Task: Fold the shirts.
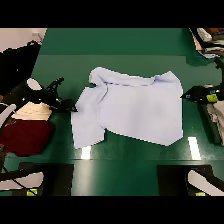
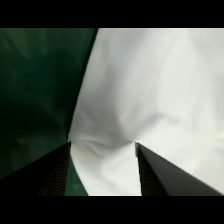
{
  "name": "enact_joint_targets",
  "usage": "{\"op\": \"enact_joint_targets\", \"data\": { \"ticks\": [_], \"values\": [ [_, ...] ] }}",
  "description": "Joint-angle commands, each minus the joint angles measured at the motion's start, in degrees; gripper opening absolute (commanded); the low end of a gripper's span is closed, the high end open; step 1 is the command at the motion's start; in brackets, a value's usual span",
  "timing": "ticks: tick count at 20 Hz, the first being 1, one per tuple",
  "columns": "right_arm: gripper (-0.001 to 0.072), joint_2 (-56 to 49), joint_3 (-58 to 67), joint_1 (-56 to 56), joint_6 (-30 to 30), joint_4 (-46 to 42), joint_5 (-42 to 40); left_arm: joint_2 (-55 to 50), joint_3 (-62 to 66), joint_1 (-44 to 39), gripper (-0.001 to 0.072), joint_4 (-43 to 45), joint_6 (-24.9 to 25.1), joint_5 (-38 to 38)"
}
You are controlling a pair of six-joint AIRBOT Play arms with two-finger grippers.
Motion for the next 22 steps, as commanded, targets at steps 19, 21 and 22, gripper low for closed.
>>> {"op": "enact_joint_targets", "data": {
  "ticks": [19,21,22],
  "values": [
    [0.0572,14.5,-35.6,-8.9,8.3,-4.2,6.4,7.4,2.6,0.0,0.0026,-0.2,1.0,1.0],
    [0.0572,16.5,-39.1,-8.9,8.8,-2.8,3.3,7.4,2.6,0.0,0.0026,-0.2,1.0,1.0],
    [0.0572,17.0,-40.5,-8.9,8.8,-1.1,1.9,7.4,2.6,0.0,0.0026,-0.2,1.0,1.0]
  ]
}}
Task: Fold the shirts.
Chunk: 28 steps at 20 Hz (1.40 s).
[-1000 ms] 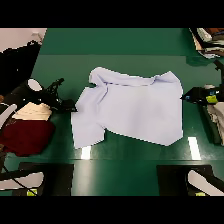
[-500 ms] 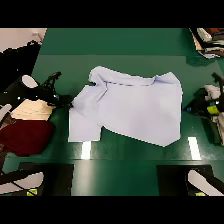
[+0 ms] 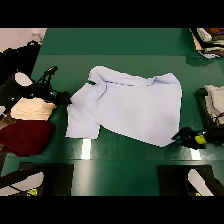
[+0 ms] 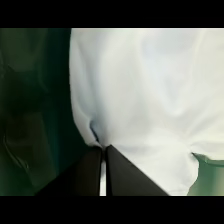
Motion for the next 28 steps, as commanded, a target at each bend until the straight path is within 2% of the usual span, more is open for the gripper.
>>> {"op": "enact_joint_targets", "data": {
  "ticks": [1,5,6,7,8,9,10,11,12,16,21,24,28],
  "values": [
    [0.0571,3.0,-6.6,-0.2,1.4,5.0,-4.4,0.2,0.1,0.0,0.0027,0.0,0.0,0.1],
    [0.0569,0.9,-8.0,3.3,1.6,6.1,-9.0,0.2,0.1,0.0,0.0026,-0.1,0.0,0.1],
    [0.0543,-0.4,-8.0,5.4,1.6,6.1,-10.2,0.2,0.1,0.0,0.0027,-0.1,0.0,0.0],
    [0.0458,-1.9,-8.0,7.7,1.6,6.3,-11.6,0.2,0.1,0.0,0.0026,-0.1,0.0,0.0],
    [0.0336,-3.3,-7.9,10.0,1.5,6.7,-13.2,0.2,0.1,0.0,0.0027,-0.1,0.0,0.0],
    [0.0273,-4.4,-7.3,12.3,1.3,7.5,-14.1,0.2,0.1,0.0,0.0026,-0.1,0.0,0.0],
    [0.0138,-5.0,-6.1,14.3,1.3,7.4,-14.4,0.6,0.1,0.1,0.0026,0.1,-0.3,0.0],
    [0.0054,-5.2,-4.1,16.2,1.3,7.0,-14.3,1.4,0.2,0.2,0.0025,0.3,-0.6,0.1],
    [0.0018,-4.9,-1.6,17.5,1.3,6.8,-13.7,2.9,0.6,0.2,0.0025,0.5,-1.0,0.1],
    [0.0017,1.3,14.2,18.7,1.4,6.5,-13.8,12.9,8.1,0.2,0.0026,0.9,-1.9,-0.1],
    [0.0017,6.8,43.5,13.8,1.3,0.3,-15.0,24.3,30.9,0.2,0.0026,0.9,-3.1,-0.2],
    [0.0016,8.0,59.6,9.0,1.3,-0.7,-14.7,26.1,48.0,0.2,0.0025,0.9,-3.7,-1.0],
    [0.0016,9.6,73.6,2.5,0.4,-0.7,-12.1,26.1,65.9,0.2,0.0025,0.9,-5.6,-1.9]
  ]
}}
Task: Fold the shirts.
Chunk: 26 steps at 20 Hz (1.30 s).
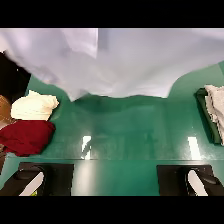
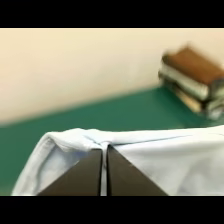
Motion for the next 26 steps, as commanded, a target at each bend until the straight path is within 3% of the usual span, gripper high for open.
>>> {"op": "enact_joint_targets", "data": {
  "ticks": [1,5,9,15,21,24,26],
  "values": [
    [0.0017,1.0,12.6,-5.9,-0.9,-1.2,3.2,0.7,14.3,0.1,0.0025,0.5,-2.2,0.0],
    [0.0017,-2.4,22.5,-11.5,-0.9,-1.0,13.0,0.7,17.2,0.1,0.0025,-1.6,-3.7,0.0],
    [0.0016,-11.0,28.8,-10.3,-0.9,-0.6,20.0,0.6,4.8,0.1,0.0025,-1.7,-3.6,-0.5],
    [0.0016,-25.9,13.6,2.5,-0.9,-8.6,24.5,-10.4,-22.6,0.1,0.0026,-1.5,-3.1,-4.7],
    [0.0016,-46.6,5.0,9.0,-0.9,-12.0,18.7,-34.2,-30.5,-0.1,0.0026,-1.8,-1.4,-2.8],
    [0.0016,-56.3,11.4,9.4,-0.9,-11.5,14.0,-42.5,-28.5,-0.1,0.0026,-2.4,-0.1,7.3],
    [0.0016,-60.5,17.5,9.4,-0.9,-11.5,11.9,-46.0,-23.3,-0.1,0.0025,-2.4,-0.1,9.6]
  ]
}}
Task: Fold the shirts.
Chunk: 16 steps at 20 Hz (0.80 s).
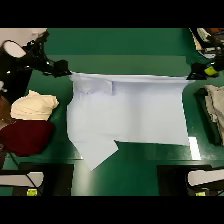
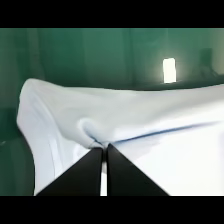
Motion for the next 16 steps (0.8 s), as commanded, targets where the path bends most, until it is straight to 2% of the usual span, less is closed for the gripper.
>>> {"op": "enact_joint_targets", "data": {
  "ticks": [1,4,6,9,11,16],
  "values": [
    [0.0016,-8.6,8.3,0.6,0.0,-0.3,-4.0,-7.4,5.9,0.0,0.0025,-0.3,0.7,6.3],
    [0.0016,-9.9,13.5,0.4,0.0,-0.5,-3.6,-7.6,10.6,0.1,0.0026,0.3,2.3,5.9],
    [0.0016,-8.0,11.6,0.4,0.0,-2.0,-2.3,-7.6,12.9,0.1,0.0025,3.1,2.0,-1.4],
    [0.0015,-3.2,2.5,0.6,-0.6,-6.6,-1.5,-7.4,10.9,-0.2,0.0024,5.7,2.0,-10.8],
    [0.0015,0.1,-5.1,0.6,-0.8,-6.3,-3.4,-6.7,5.9,-0.3,0.0024,5.7,1.7,-11.2],
    [0.0018,5.2,-18.5,2.0,-0.8,-5.8,-9.0,-6.4,-5.7,-3.4,0.0026,5.9,1.6,-6.7]
  ]
}}
